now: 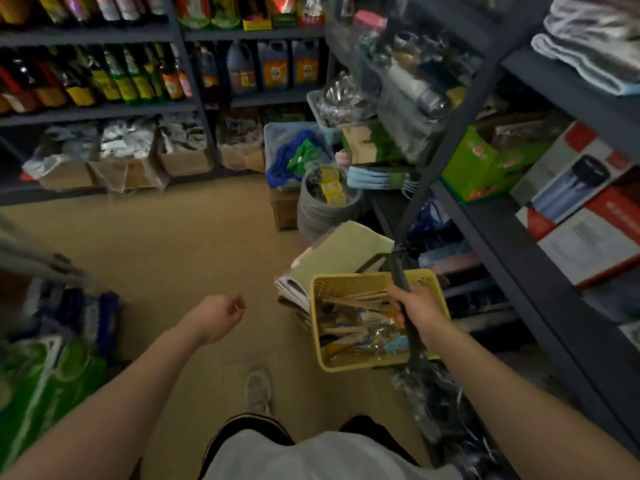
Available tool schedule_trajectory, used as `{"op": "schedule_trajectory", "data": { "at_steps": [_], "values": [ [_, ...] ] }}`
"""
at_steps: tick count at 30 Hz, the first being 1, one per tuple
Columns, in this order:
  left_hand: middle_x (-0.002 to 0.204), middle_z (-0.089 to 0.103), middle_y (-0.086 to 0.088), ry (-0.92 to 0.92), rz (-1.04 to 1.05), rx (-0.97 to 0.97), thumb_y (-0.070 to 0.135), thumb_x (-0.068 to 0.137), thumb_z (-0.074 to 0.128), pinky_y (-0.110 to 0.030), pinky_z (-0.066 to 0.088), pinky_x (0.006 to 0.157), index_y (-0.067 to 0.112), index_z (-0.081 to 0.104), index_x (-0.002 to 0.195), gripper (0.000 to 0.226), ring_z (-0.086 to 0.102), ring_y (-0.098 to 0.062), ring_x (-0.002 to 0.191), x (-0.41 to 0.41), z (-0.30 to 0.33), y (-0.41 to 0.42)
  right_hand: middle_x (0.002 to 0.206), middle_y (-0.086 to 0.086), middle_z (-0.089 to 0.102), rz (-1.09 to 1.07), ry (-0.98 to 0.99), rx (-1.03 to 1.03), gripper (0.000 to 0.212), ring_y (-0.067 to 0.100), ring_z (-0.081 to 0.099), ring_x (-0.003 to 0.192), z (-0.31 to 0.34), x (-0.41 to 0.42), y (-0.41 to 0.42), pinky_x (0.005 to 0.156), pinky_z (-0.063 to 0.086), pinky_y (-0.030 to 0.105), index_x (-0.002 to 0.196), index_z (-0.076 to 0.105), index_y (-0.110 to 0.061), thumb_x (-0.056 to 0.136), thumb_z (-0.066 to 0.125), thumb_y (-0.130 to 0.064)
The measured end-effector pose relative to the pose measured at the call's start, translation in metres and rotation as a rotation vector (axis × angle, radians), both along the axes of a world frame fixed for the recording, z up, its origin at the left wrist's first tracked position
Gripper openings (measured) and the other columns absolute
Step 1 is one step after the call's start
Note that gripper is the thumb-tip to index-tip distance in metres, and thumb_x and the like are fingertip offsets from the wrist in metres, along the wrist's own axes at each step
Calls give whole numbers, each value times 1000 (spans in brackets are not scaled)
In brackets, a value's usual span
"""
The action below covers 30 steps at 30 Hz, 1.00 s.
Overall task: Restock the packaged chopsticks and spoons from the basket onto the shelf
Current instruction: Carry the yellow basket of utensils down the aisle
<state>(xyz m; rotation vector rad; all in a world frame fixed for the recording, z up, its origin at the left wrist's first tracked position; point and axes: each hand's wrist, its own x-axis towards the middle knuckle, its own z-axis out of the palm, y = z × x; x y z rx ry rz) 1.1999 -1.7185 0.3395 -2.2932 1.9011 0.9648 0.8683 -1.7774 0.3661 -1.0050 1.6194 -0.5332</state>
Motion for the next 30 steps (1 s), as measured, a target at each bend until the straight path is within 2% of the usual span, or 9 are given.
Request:
{"op": "schedule_trajectory", "data": {
  "at_steps": [7, 10, 13, 15, 18, 22, 24, 26, 30],
  "values": [
    [100, 67, -6, 13, -268, -98, 22, 93, 44, -27, 43, 78, 12, 57, 113, 25, 60, -21, 89, 49, 49, -154, 41, 3, 39, -266, 43, 79, 44, 19, 34, 37, 5, 51, -71, 43, 29, 26, 52, 41, -12, 92, 55, -22],
    [87, 64, -1, 167, -322, -194, 15, 91, 49, -24, 41, 72, 16, 60, 103, 15, 57, -16, 81, 36, 72, -212, 44, 5, 38, -304, 49, 95, 43, 18, 34, 38, 13, 55, -96, 42, 30, 24, 53, 40, -13, 89, 60, -22],
    [85, 66, -3, 345, -367, -269, 11, 88, 54, -29, 47, 76, 18, 63, 95, 13, 60, -17, 78, 13, 85, -258, 49, 7, 39, -290, 16, 121, 38, 17, 36, 38, 28, 57, -119, 40, 31, 20, 59, 40, -12, 89, 61, -19],
    [83, 66, 3, 423, -439, -260, 13, 88, 54, -25, 48, 74, 22, 61, 95, 13, 59, -9, 74, -3, 88, -282, 49, 6, 42, -289, 4, 128, 33, 16, 36, 36, 41, 54, -136, 39, 31, 19, 63, 42, -10, 90, 60, -18],
    [85, 63, 10, 511, -534, -167, 16, 91, 52, -11, 45, 70, 24, 57, 100, 13, 58, 0, 76, -30, 92, -306, 45, 2, 46, -343, -50, 145, 33, 13, 39, 37, 63, 49, -165, 39, 35, 19, 62, 46, -9, 90, 60, -22],
    [95, 66, -1, 573, -613, -30, 19, 93, 50, -20, 47, 76, 18, 59, 104, 15, 60, -9, 83, -62, 93, -337, 61, 7, 54, -528, -233, 189, 30, 21, 52, 51, 74, 58, -204, 47, 45, 27, 76, 55, -9, 92, 54, -34],
    [93, 65, -1, 593, -693, 24, 21, 93, 49, -16, 46, 73, 17, 59, 102, 14, 58, -2, 77, -76, 92, -354, 64, 10, 59, -594, -318, 199, 28, 24, 58, 57, 73, 67, -220, 50, 49, 29, 88, 57, -6, 96, 46, -30],
    [90, 63, 2, 621, -765, 108, 24, 95, 45, -17, 46, 74, 17, 58, 100, 16, 57, -2, 75, -90, 93, -371, 69, 12, 60, -614, -337, 165, 21, 26, 61, 63, 72, 75, -233, 56, 50, 32, 88, 56, -6, 98, 43, -19],
    [96, 64, 1, 713, -769, 396, 30, 96, 40, -34, 50, 89, 15, 55, 100, 22, 62, -15, 90, -113, 96, -404, 80, 10, 61, -717, -323, 9, 13, 26, 60, 77, 72, 87, -255, 66, 47, 33, 88, 59, -8, 95, 49, -13]
  ]
}}
